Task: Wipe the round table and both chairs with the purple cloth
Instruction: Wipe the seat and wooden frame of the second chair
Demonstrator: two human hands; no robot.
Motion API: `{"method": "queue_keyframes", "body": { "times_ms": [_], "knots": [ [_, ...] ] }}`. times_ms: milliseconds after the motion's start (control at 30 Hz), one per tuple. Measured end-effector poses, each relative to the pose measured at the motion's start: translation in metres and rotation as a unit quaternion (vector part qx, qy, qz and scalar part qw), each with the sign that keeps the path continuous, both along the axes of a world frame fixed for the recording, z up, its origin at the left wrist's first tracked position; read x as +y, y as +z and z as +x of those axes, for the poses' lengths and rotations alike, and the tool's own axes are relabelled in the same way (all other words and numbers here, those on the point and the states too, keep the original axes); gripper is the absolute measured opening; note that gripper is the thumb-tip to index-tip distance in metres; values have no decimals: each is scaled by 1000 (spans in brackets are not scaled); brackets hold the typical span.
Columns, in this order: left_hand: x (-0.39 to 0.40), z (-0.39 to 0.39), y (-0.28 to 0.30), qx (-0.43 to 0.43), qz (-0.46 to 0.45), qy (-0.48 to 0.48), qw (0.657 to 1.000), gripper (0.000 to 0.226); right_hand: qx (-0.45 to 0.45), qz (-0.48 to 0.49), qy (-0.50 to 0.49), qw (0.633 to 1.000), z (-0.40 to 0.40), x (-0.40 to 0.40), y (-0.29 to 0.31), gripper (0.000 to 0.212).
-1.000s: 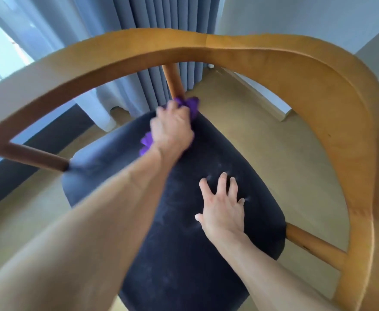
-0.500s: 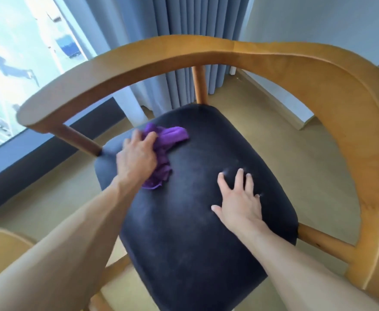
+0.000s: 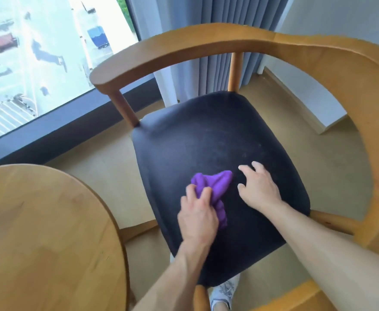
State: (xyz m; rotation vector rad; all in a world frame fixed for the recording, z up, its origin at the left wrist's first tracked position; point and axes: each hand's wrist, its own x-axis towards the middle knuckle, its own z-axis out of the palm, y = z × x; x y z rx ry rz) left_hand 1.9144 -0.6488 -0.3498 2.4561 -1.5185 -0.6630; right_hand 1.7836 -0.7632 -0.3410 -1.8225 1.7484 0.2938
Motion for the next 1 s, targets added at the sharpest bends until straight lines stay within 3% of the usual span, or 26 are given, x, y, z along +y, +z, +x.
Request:
{"method": "queue_keyframes", "body": {
  "times_ms": [167,267,333,400,500,567,633,667,700,733,800,833,867,1000],
  "knots": [
    [2,14,-3,14,-4,-142,990,28,-19,10,-19,1000,2,34,0,52],
    [-7,70,-5,-61,-15,-206,977,33,-4,43,19,999,-6,32,5,55],
    [-15,112,-8,-83,-3,-134,987,37,0,59,34,998,-10,26,9,58],
    [-19,138,-9,-76,16,4,997,38,0,64,36,997,-10,22,11,58],
    [-20,131,-4,-46,28,124,991,32,-15,40,10,999,-2,24,10,49],
    [-18,112,0,41,-1,120,992,30,-48,-14,-29,998,10,27,10,37],
    [-21,103,8,157,-50,120,979,30,-143,-1,-96,985,29,27,15,30],
    [-26,101,14,208,-72,132,966,30,-231,65,-155,958,41,25,19,30],
    [-32,101,20,271,-87,151,947,28,-331,162,-212,905,53,24,25,33],
    [-38,101,26,351,-104,177,914,24,-401,240,-243,850,64,22,29,38],
    [-47,101,35,509,-134,230,818,18,-476,287,-263,789,82,14,31,44],
    [-48,103,38,557,-149,246,779,19,-491,275,-280,778,89,8,31,44],
    [-49,108,40,572,-162,258,761,26,-493,250,-295,780,95,3,31,41],
    [-46,137,32,625,-152,296,706,92,-489,110,-206,841,105,-18,36,15]
  ]
}}
